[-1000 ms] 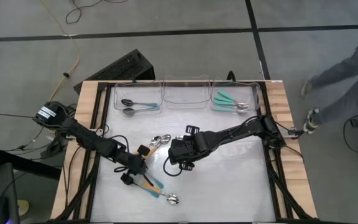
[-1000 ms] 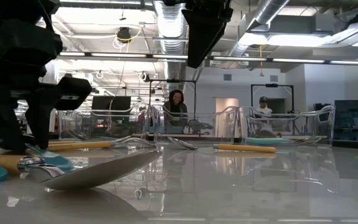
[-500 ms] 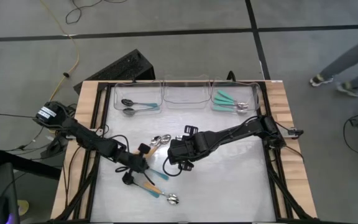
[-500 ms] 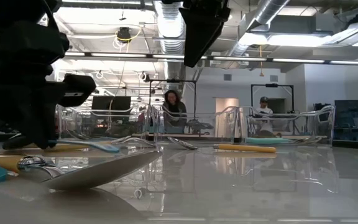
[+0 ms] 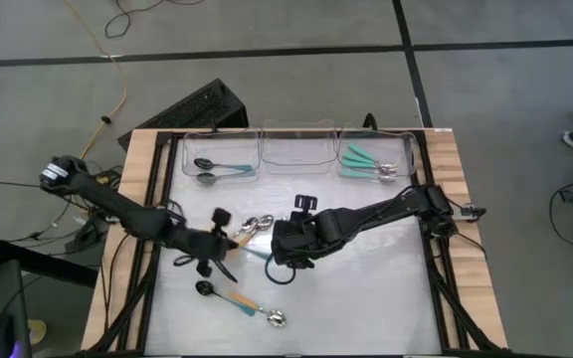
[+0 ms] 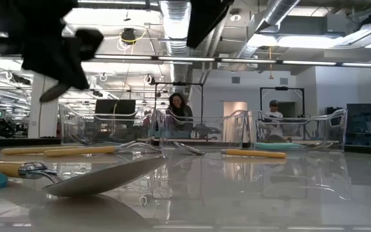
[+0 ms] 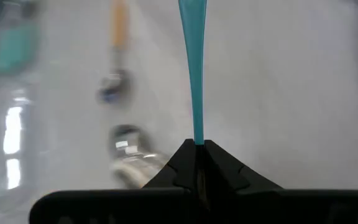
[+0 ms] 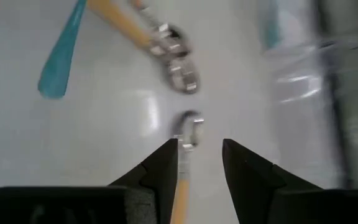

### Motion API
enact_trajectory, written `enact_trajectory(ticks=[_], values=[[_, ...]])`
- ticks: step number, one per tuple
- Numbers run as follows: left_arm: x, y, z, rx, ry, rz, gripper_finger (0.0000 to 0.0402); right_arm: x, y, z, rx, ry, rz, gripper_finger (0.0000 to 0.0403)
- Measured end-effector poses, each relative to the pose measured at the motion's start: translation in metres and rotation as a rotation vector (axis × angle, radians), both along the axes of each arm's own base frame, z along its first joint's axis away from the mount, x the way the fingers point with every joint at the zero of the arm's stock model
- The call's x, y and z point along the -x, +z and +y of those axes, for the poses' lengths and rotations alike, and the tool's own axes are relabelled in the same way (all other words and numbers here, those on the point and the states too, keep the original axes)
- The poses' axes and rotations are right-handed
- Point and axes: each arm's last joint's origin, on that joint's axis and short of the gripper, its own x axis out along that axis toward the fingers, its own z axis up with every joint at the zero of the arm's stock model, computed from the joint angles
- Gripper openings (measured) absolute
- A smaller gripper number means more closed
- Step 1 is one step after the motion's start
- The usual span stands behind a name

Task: Sort silverware by color (type)
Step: Put the top blue spoon into the top left transparent bin

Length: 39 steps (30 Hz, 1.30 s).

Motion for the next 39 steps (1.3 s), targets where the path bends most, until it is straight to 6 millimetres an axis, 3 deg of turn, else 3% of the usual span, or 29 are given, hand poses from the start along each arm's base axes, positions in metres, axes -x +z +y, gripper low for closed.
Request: enact_trajectory(ticks=[6,11,15,18,23,28,33,39], values=[[0.037,0.038,0.020,0.125,0.106,-0.315,0.0000,0.015,0.013,0.002,0.082,-0.027,-0.010,0.0131],[0.066,0.044,0.032,0.214,0.100,-0.592,0.0000,0.007,-0.009,0.006,0.095,0.010,-0.101,0.0123],[0.082,0.039,0.041,0.206,0.123,-0.756,0.0000,-0.004,-0.023,-0.002,0.054,0.064,-0.307,0.0123],[0.091,0.036,0.046,0.205,0.147,-0.844,0.0000,-0.014,-0.018,-0.015,-0.045,0.165,-0.554,0.0123],[0.096,0.030,0.048,0.221,0.141,-0.941,0.0000,-0.022,-0.007,-0.048,-0.141,0.269,-0.839,0.0134],[0.094,0.028,0.047,0.223,0.131,-0.953,0.0000,-0.037,-0.006,-0.071,-0.233,0.384,-0.975,0.0200],[0.092,0.028,0.046,0.240,0.133,-0.945,0.0000,-0.048,-0.014,-0.080,-0.194,0.387,-1.068,0.0271],[0.092,0.028,0.046,0.248,0.130,-0.953,0.0000,-0.063,-0.008,-0.080,-0.167,0.428,-1.128,0.0286]])
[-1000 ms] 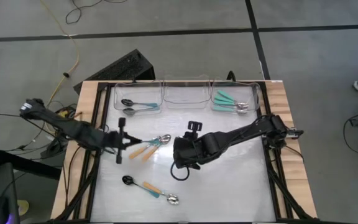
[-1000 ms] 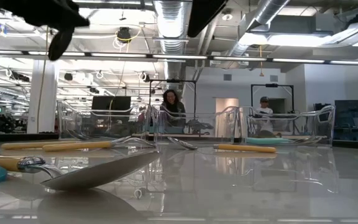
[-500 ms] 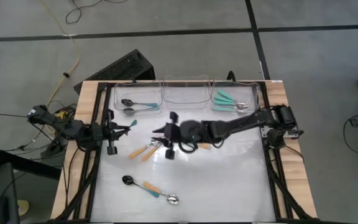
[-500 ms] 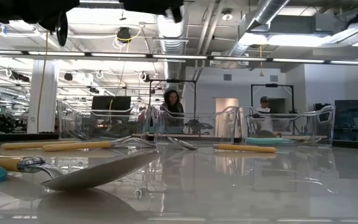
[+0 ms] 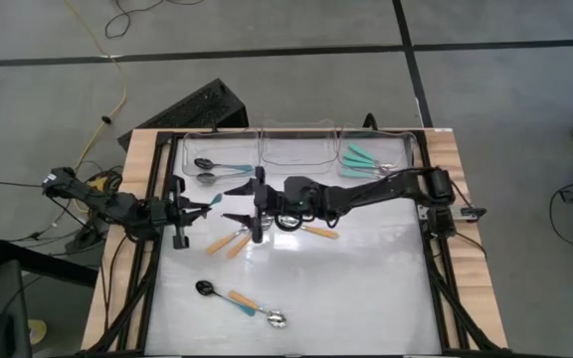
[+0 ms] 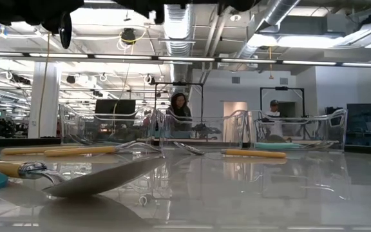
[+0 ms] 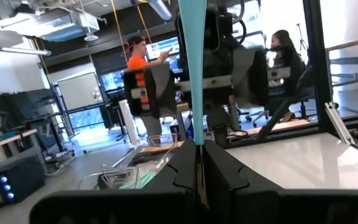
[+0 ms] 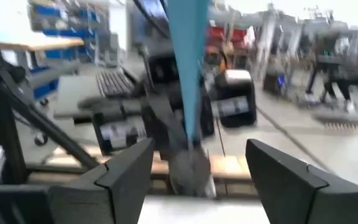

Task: Sort silverware by color (type)
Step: Put the top blue spoon into the top left transparent bin

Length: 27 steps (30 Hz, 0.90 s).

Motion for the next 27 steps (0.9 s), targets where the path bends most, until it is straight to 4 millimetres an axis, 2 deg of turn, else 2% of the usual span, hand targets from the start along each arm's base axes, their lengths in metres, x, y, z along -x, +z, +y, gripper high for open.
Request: enact_trajectory(ticks=[7,11,23,27], values=[[0.000,0.001,0.000,0.003,-0.001,-0.010,0.0000,-0.019,0.008,0.002,0.048,0.026,-0.013,0.0286],[-0.003,0.002,-0.002,-0.016,-0.007,-0.018,0.0000,-0.020,0.014,0.002,0.058,0.024,-0.027,0.0286],[-0.021,0.003,-0.005,-0.070,0.010,-0.029,0.0000,-0.020,0.014,0.002,0.069,0.024,-0.020,0.0285],[-0.026,0.001,-0.003,-0.068,0.018,-0.020,0.0000,-0.020,0.013,0.004,0.070,0.028,-0.007,0.0268]])
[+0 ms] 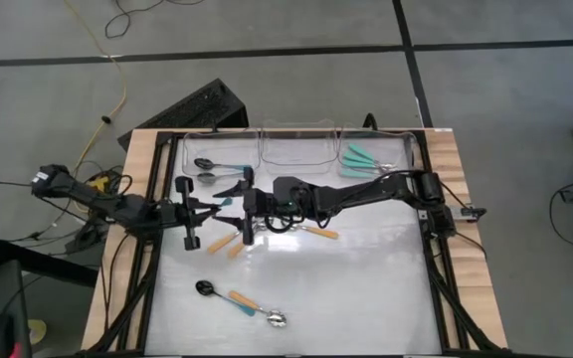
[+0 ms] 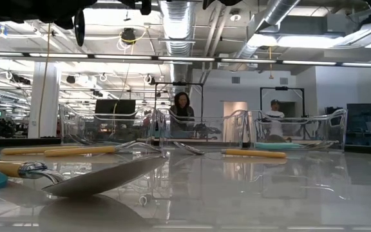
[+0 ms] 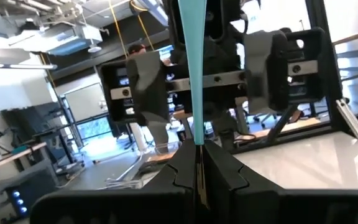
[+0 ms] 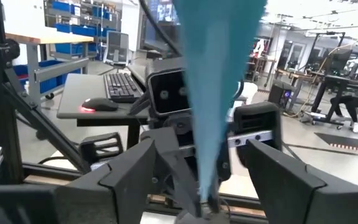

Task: Sort silverware by color (type)
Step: Put the top blue spoon into the top left transparent bin

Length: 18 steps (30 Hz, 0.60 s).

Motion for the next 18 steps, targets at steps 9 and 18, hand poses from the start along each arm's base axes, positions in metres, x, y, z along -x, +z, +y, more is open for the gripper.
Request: enact_trajectory(ticks=[9,18], values=[[-0.0024,-0.0003,0.0009,0.019,-0.042,-0.006,0.0000,-0.0002,-0.0032,-0.0002,0.009,0.000,0.033,0.0136],[-0.0022,0.0008,0.0009,0.022,-0.044,-0.017,0.0000,-0.0002,-0.0043,-0.0002,0.051,-0.003,0.042,0.0034]])
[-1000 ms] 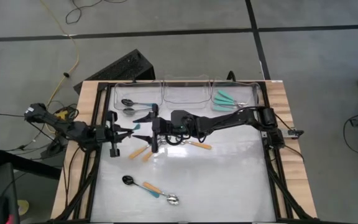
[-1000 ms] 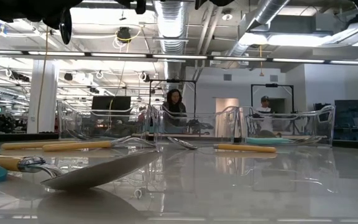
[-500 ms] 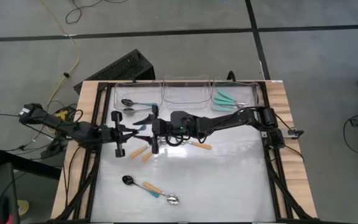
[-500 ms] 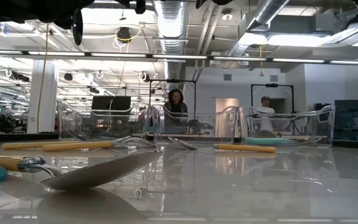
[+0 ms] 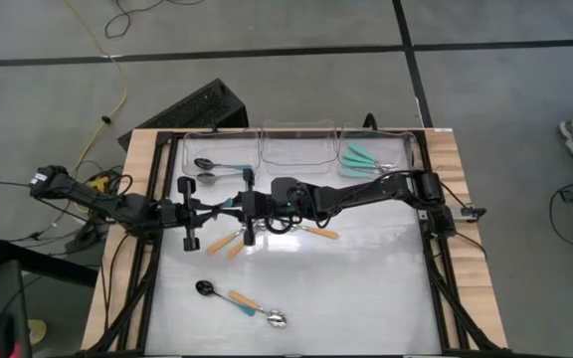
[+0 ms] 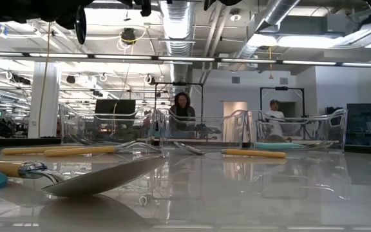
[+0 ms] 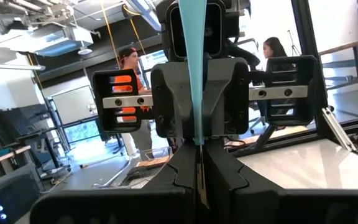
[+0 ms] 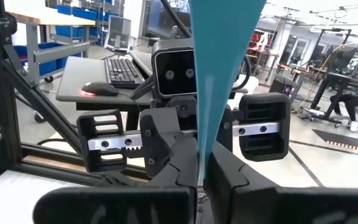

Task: Sort silverware by color (type)
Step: Put the top blue spoon into the top left transparent bin

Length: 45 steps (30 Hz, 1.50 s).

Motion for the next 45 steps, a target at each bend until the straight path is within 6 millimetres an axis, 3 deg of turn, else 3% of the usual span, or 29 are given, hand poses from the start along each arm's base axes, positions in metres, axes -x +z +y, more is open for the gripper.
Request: enact_trajectory(ticks=[8,19,28,33,45], values=[[0.000,0.000,0.000,0.019,0.010,0.003,0.0020,0.000,0.000,0.000,-0.009,-0.011,0.000,0.0034],[-0.001,-0.006,0.001,0.038,0.030,0.060,0.0145,0.000,0.000,-0.001,-0.012,-0.024,-0.011,0.0034],[0.000,-0.009,0.006,-0.001,0.248,0.100,0.0229,-0.001,-0.002,-0.013,-0.083,-0.073,0.016,0.0034],[0.001,-0.015,0.009,-0.014,0.365,0.170,0.0244,0.000,-0.009,-0.036,-0.122,-0.190,0.082,0.0034],[0.001,-0.024,0.010,-0.014,0.404,0.246,0.0245,0.012,-0.016,-0.132,-0.202,-0.407,0.144,0.0034]])
